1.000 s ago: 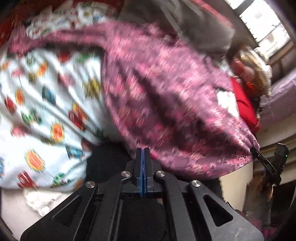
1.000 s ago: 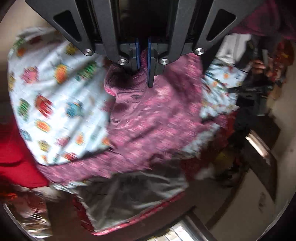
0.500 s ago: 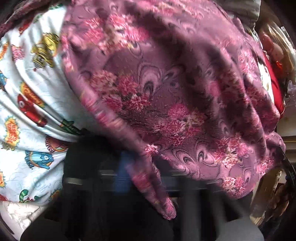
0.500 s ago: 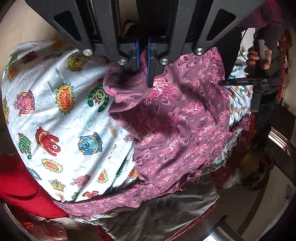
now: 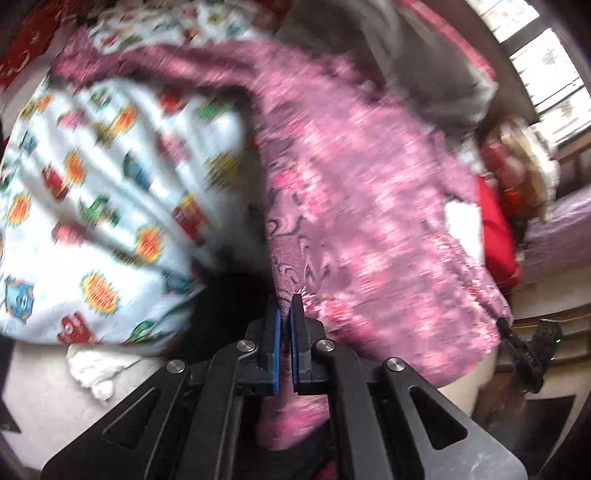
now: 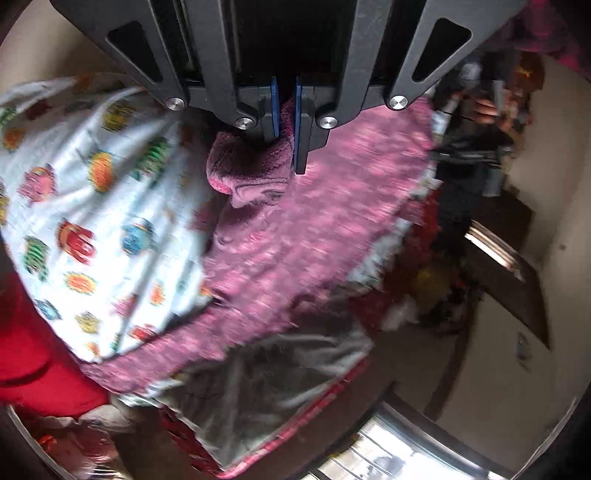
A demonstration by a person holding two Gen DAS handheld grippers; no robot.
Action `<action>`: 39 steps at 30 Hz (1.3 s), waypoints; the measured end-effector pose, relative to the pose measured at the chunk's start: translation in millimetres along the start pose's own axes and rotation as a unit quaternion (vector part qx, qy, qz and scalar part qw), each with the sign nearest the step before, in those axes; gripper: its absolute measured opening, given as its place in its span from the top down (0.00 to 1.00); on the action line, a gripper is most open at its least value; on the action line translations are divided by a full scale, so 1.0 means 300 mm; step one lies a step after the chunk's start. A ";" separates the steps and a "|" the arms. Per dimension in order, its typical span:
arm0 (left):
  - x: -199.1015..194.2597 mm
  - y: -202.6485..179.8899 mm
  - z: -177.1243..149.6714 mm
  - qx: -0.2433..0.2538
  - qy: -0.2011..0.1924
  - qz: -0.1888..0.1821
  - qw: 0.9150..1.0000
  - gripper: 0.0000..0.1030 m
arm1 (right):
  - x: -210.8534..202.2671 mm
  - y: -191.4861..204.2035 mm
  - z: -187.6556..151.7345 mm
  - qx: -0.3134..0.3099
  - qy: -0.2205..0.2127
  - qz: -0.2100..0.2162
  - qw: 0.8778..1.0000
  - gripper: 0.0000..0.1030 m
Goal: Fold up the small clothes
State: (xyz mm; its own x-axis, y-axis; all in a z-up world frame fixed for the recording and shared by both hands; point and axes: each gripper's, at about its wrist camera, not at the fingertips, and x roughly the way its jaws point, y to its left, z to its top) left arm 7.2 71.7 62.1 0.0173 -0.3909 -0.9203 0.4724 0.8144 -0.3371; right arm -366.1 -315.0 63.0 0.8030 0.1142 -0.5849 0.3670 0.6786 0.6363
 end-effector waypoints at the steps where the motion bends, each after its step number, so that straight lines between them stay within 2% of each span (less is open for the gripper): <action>1: 0.074 0.022 -0.021 -0.008 0.024 0.017 1.000 0.97 | 0.036 -0.039 -0.018 0.012 0.020 -0.019 1.000 0.95; 2: 0.141 0.049 -0.039 -0.018 0.054 0.033 0.998 0.97 | 0.066 -0.071 -0.037 0.021 0.036 -0.038 0.998 0.94; 4: 0.211 0.076 -0.056 -0.029 0.079 0.058 0.995 0.97 | 0.165 -0.156 -0.092 0.039 0.097 -0.104 0.989 0.93; 6: 0.201 0.081 -0.062 -0.023 0.067 0.058 0.996 0.97 | 0.226 -0.231 -0.140 0.062 0.149 -0.162 0.973 0.90; 7: 0.181 0.073 -0.048 -0.018 0.054 0.055 0.997 0.97 | 0.228 -0.243 -0.137 0.067 0.152 -0.173 0.971 0.89; 10: 0.100 0.004 0.040 0.013 -0.005 0.047 0.999 0.94 | 0.198 -0.201 -0.048 0.040 0.101 -0.178 0.978 0.88; 11: 0.104 -0.013 0.068 0.025 -0.020 0.041 0.999 0.85 | 0.200 -0.161 0.003 0.018 0.080 -0.171 0.982 0.86; 12: 0.105 -0.043 0.106 0.035 -0.035 0.038 0.998 0.71 | 0.212 -0.123 0.041 -0.005 0.067 -0.165 0.984 0.84; 14: 0.148 -0.112 0.173 0.049 -0.059 0.042 0.996 0.56 | 0.255 -0.057 0.104 -0.052 0.042 -0.168 0.984 0.75; 16: 0.208 -0.164 0.234 0.063 -0.069 0.050 0.994 0.56 | 0.352 0.002 0.165 -0.109 0.023 -0.175 0.978 0.75; 19: 0.337 -0.200 0.282 0.075 -0.058 0.097 0.991 0.56 | 0.486 0.006 0.184 -0.137 0.034 -0.192 0.971 0.77; 22: 0.464 -0.176 0.292 0.072 -0.013 0.137 0.988 0.56 | 0.632 -0.086 0.161 -0.129 0.121 -0.230 0.957 0.81; 23: 0.475 -0.168 0.294 0.070 -0.009 0.137 0.988 0.56 | 0.621 -0.100 0.167 -0.123 0.119 -0.220 0.960 0.84; 25: 0.463 -0.163 0.303 0.070 -0.011 0.125 0.990 0.56 | 0.546 -0.140 0.237 -0.077 0.084 -0.178 0.977 0.82; 26: 0.453 -0.163 0.312 0.070 -0.008 0.117 0.991 0.56 | 0.494 -0.176 0.287 -0.046 0.053 -0.168 0.983 0.76; 27: 0.437 -0.163 0.324 0.069 -0.008 0.101 0.992 0.56 | 0.456 -0.206 0.323 -0.025 0.031 -0.166 0.985 0.74; 29: 0.402 -0.174 0.354 0.068 -0.018 0.077 0.994 0.56 | 0.352 -0.336 0.440 0.047 -0.033 -0.165 0.985 0.64; 30: 0.387 -0.183 0.373 0.070 -0.022 0.071 0.995 0.56 | 0.309 -0.418 0.492 0.090 -0.061 -0.172 0.979 0.62; 32: 0.366 -0.202 0.412 0.071 -0.030 0.055 0.996 0.56 | 0.234 -0.629 0.593 0.194 -0.112 -0.185 0.957 0.61; 35: 0.369 -0.236 0.484 0.069 -0.037 0.039 0.996 0.55 | 0.214 -0.850 0.690 0.301 -0.145 -0.168 0.928 0.61; 36: 0.379 -0.246 0.497 0.070 -0.036 0.039 0.996 0.55 | 0.219 -0.914 0.722 0.330 -0.157 -0.160 0.917 0.61; 39: 0.426 -0.296 0.562 0.068 -0.031 0.036 0.997 0.55 | 0.269 -1.039 0.782 0.380 -0.177 -0.136 0.898 0.57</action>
State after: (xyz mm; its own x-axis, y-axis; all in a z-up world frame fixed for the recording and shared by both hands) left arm 115.9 -122.9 7.8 0.1090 -0.3624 -0.9256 0.5824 0.7779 -0.2360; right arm -305.4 -687.4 -64.6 0.6845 -0.3090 -0.6602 0.6791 -0.0591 0.7317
